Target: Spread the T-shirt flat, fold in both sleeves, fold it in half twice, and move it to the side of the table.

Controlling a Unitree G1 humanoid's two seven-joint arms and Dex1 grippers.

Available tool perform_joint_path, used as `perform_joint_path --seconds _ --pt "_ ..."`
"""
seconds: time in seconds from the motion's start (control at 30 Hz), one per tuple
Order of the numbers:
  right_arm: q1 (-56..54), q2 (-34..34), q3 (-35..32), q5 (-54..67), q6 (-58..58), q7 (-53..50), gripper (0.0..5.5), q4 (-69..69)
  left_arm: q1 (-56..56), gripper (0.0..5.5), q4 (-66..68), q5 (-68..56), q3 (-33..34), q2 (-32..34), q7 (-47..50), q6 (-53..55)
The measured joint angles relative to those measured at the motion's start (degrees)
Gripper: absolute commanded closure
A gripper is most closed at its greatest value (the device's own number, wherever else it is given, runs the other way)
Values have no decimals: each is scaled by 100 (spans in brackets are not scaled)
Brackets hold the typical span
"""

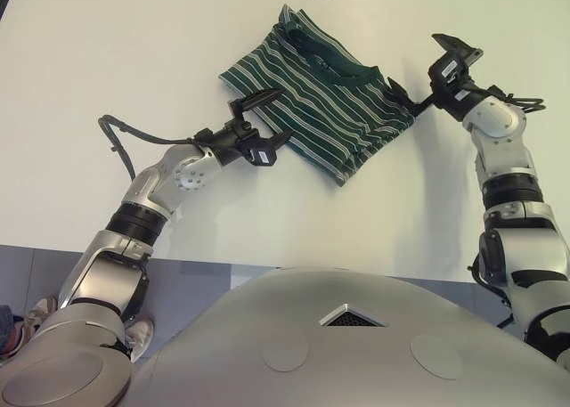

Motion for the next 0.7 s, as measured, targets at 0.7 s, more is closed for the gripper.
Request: perform_joint_path --seconds 0.7 --pt "3210 -1865 773 1815 -626 2658 13 -4193 962 99 -250 -3140 1616 888 -1519 -1054"
